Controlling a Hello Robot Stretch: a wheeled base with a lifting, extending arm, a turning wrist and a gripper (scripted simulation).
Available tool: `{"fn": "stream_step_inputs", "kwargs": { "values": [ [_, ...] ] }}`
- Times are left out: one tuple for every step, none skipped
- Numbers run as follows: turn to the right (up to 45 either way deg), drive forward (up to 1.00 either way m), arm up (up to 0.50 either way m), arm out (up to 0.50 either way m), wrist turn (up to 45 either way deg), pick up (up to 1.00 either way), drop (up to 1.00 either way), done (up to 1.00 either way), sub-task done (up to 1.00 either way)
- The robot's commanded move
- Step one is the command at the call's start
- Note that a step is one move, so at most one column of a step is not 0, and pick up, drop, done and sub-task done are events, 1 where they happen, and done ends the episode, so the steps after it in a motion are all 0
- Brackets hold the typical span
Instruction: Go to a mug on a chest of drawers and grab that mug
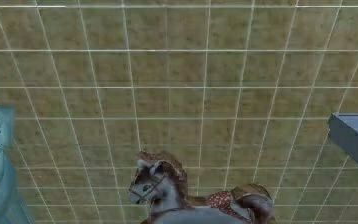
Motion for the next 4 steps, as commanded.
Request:
{"fn": "stream_step_inputs", "kwargs": {
  "values": [
    [45.0,0.0,0.0,0.0,0.0,0.0,0.0,0.0,0.0],
    [45.0,0.0,0.0,0.0,0.0,0.0,0.0,0.0,0.0],
    [45.0,0.0,0.0,0.0,0.0,0.0,0.0,0.0,0.0],
    [36.0,0.0,0.0,0.0,0.0,0.0,0.0,0.0,0.0]
  ]
}}
